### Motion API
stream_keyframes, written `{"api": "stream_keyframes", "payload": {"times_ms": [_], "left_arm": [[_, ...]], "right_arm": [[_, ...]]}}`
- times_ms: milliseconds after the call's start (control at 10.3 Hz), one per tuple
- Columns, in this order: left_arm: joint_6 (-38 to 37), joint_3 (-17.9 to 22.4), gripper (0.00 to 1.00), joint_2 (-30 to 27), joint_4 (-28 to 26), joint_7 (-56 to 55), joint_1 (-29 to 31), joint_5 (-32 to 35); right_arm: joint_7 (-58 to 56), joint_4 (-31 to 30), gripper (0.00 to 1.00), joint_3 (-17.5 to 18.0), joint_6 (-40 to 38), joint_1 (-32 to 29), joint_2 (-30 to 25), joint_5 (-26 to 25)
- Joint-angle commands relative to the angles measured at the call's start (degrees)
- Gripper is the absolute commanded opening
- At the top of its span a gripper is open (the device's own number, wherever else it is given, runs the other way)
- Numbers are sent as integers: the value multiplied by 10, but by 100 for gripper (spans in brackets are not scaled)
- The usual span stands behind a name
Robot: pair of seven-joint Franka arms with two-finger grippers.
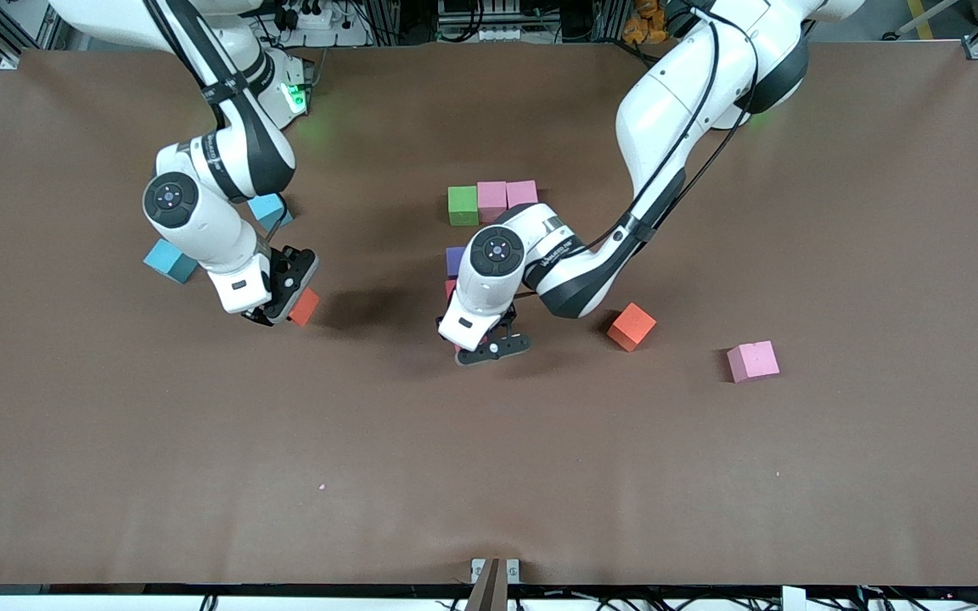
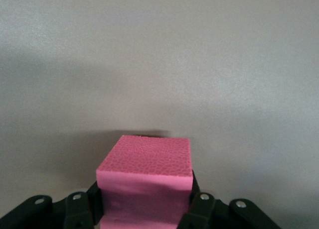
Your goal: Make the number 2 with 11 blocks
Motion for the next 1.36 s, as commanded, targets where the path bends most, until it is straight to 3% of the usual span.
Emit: {"api": "stream_keyframes", "payload": {"times_ms": [0,1262], "left_arm": [[-1,9,19,5,11,44,-6,-12],[-1,11,23,10,5,48,-22,-7]], "right_arm": [[-6,18,46,10,-14,-16,7,-7],[-13,18,46,9,-27,-22,14,-6]]}}
